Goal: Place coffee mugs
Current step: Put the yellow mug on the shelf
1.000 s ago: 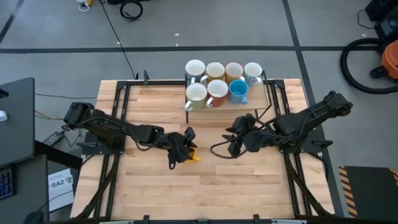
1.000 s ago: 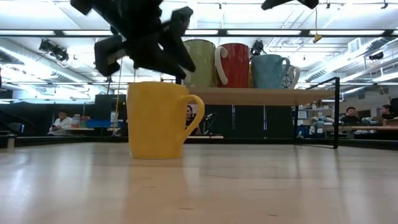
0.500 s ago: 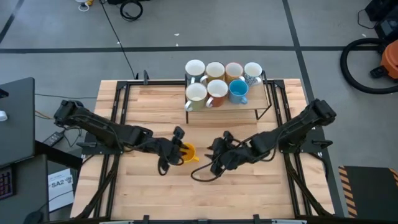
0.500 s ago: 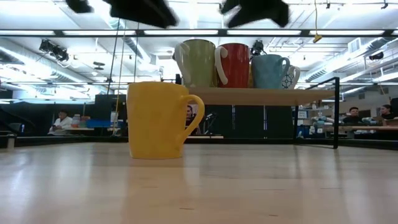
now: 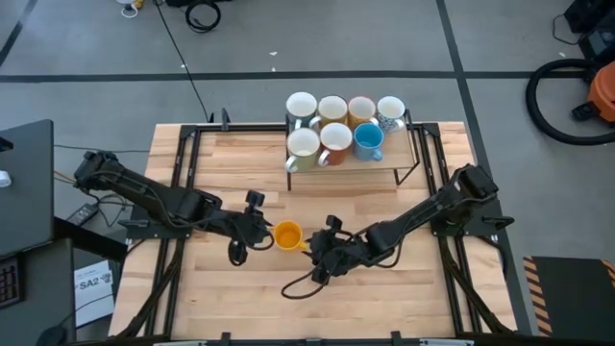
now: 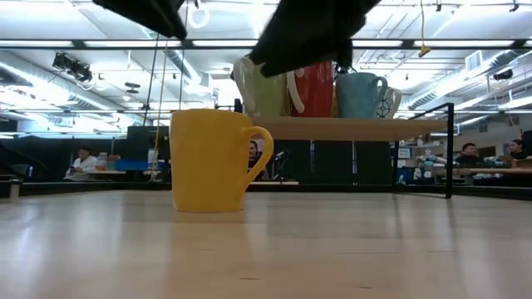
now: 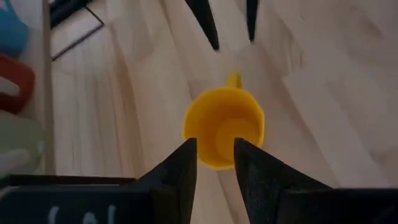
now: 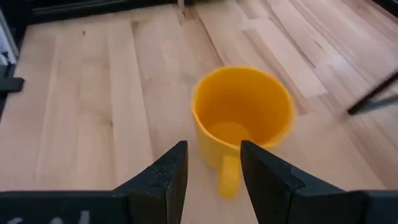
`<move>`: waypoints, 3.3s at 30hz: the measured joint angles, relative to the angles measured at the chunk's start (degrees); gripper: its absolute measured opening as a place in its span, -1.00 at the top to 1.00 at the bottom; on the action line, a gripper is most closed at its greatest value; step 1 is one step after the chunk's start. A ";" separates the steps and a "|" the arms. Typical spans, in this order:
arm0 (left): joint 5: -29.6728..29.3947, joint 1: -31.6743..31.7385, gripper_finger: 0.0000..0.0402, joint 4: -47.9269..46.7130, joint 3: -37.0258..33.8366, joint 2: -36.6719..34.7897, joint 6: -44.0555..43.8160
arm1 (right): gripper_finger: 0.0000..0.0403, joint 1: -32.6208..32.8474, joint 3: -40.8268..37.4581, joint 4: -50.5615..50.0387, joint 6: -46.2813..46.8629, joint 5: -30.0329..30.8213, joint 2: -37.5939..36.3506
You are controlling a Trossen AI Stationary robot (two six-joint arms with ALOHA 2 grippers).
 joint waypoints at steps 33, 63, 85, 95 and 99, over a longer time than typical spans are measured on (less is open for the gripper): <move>0.53 -0.22 0.43 -3.43 -0.06 -0.48 -2.65 | 0.23 -3.08 0.08 3.42 -0.43 -1.43 9.88; 0.55 -0.23 0.43 -3.32 -0.06 -0.48 -2.65 | 0.27 -3.67 0.02 7.30 -0.40 -1.42 10.36; 0.57 -0.24 0.43 -3.33 -0.06 -0.48 -2.65 | 0.67 -3.66 0.02 7.23 0.80 -1.24 10.33; 0.57 -0.22 0.43 -3.36 -0.06 -0.48 -2.65 | 0.69 -2.06 0.00 0.23 2.23 -0.31 5.41; 0.56 -0.23 0.43 -3.36 -0.06 -0.48 -2.65 | 0.69 -1.11 0.00 -7.11 5.05 1.62 0.47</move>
